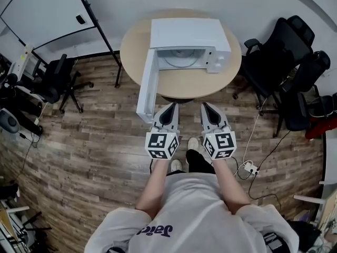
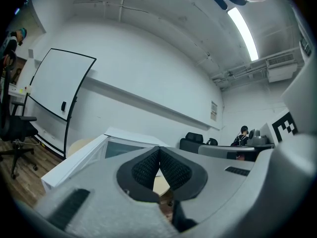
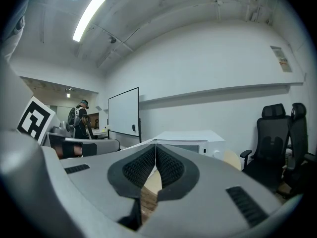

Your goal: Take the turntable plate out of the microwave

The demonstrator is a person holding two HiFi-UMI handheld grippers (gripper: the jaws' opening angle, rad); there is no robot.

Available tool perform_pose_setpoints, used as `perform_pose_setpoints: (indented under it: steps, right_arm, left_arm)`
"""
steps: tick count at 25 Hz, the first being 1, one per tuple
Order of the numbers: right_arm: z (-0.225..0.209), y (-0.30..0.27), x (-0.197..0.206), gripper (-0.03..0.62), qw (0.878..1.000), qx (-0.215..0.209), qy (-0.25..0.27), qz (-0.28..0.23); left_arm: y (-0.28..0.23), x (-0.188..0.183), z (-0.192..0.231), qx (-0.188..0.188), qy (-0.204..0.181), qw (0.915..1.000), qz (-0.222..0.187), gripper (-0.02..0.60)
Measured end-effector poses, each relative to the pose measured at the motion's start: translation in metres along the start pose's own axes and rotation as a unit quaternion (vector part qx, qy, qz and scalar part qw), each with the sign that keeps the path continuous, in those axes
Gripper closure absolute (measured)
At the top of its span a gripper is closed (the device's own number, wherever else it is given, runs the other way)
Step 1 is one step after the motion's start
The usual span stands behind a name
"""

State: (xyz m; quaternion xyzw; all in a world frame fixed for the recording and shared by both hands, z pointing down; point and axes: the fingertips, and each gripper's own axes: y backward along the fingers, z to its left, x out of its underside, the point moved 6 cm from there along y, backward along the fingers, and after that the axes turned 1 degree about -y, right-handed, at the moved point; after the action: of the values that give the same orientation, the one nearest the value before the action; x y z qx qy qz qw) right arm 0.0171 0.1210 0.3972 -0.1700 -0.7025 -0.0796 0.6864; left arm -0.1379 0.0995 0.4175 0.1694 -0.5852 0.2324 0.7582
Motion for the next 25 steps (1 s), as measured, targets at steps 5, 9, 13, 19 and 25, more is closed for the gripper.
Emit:
perform_pose_setpoints:
  steps: [5,9,13,19,25]
  right_arm:
    - [-0.024,-0.027,0.001,0.576,1.0,-0.005,-0.016,0.0]
    - [-0.048,-0.052,0.0,0.577,1.0,-0.013,-0.026,0.0]
    - [-0.076,-0.088,0.002,0.577,0.999,-0.022,-0.042,0.004]
    - [-0.106,-0.13,-0.004,0.577,0.998,-0.048,-0.04,0.005]
    - [-0.137,-0.161,0.0,0.577,0.997,-0.061,-0.052,0.013]
  left_arm:
    - [-0.031,0.0,0.0,0.0,-0.005,1.0,0.009,0.566]
    - [-0.065,-0.003,-0.001,-0.001,-0.011,0.9998,0.015,0.566]
    - [-0.104,-0.002,0.006,-0.009,-0.012,0.9996,0.025,0.566]
    - [-0.148,0.0,0.021,-0.04,0.0,0.9988,0.028,0.566]
    - [-0.185,0.005,0.027,-0.061,0.001,0.9976,0.032,0.566]
